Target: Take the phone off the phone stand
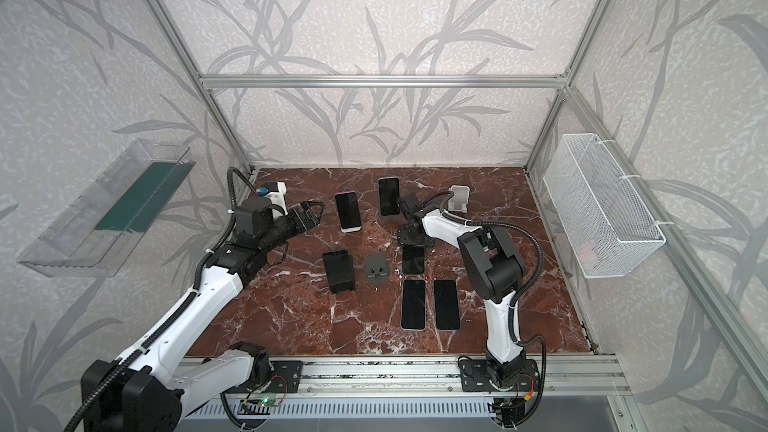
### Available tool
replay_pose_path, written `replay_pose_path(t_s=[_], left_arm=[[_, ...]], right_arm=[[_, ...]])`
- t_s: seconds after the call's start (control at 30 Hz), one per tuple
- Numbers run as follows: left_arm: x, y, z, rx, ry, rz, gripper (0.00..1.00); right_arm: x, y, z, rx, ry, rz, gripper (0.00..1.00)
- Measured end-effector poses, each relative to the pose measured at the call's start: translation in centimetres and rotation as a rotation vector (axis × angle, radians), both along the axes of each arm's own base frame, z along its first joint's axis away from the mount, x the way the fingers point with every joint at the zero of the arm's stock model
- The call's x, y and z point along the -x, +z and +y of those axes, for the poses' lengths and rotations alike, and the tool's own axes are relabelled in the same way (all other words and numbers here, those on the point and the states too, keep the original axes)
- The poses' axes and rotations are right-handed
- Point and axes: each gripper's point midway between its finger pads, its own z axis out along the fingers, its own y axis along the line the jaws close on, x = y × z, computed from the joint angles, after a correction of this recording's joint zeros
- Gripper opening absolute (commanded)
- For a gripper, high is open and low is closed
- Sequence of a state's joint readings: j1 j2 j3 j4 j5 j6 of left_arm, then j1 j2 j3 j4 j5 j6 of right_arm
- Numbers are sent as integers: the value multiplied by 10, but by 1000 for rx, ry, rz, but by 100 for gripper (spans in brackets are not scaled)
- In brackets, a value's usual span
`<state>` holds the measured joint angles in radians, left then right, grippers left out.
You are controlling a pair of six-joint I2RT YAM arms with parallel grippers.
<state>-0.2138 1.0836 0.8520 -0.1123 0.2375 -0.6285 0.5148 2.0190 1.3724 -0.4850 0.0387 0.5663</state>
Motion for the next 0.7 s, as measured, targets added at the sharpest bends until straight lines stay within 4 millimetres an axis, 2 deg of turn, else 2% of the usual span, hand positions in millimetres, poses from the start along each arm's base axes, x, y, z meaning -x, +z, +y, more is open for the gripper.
replay_pose_path(t_s=[0.23,0.47,0.53,0.7], left_arm=[[0,0,0,0,0,0,91],[0,0,0,0,0,0,91],[0,0,0,0,0,0,91],[0,0,1,-4,9,-2,90]], right_arm=[[0,1,0,-6,-10,-1,85],[5,4,-1,-8,-6,18,85],[7,9,-2,-11,-6,18,85],[6,36,0,-38,0,-19,86]])
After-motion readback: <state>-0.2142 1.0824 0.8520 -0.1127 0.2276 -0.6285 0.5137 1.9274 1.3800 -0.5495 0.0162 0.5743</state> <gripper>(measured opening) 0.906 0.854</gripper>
